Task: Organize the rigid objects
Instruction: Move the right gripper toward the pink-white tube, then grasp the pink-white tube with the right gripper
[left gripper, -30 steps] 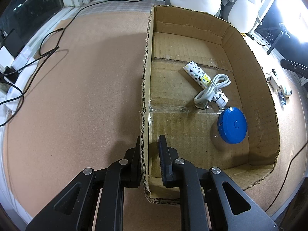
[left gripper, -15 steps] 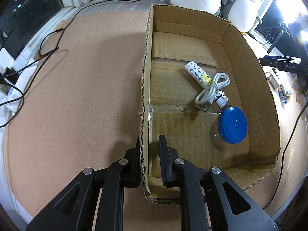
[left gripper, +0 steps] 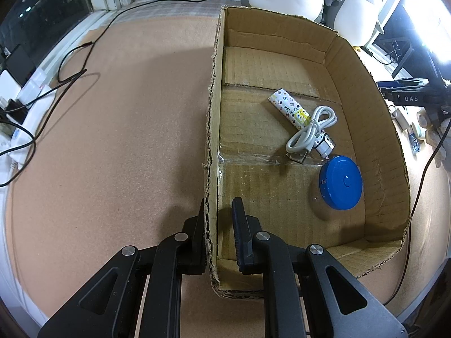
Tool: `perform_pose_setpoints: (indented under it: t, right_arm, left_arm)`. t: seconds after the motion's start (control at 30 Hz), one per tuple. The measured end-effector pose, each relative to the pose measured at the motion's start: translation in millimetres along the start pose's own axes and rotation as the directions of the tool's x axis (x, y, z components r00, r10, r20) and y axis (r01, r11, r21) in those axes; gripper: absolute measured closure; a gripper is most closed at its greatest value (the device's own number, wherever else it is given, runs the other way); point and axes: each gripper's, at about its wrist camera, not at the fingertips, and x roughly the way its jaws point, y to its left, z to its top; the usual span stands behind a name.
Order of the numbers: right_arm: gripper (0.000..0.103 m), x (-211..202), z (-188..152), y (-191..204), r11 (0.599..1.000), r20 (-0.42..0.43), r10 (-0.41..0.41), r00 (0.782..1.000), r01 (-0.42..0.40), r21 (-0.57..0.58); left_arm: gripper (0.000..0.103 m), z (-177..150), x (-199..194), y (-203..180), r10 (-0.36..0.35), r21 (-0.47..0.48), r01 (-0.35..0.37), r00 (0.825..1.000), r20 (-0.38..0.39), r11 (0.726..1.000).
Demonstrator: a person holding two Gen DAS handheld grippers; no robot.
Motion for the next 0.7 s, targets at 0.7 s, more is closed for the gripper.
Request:
perform_pose_setpoints:
  t: [0.7]
  right_arm:
    - [0.085,10.0,7.3,0.1,0.999,-0.027,0.021,0.999,-0.021,0.031]
  left_arm:
    - [0.090,0.2,-0.5,0.0,0.001,0.000,-0.001,1.000,-0.001,1.000]
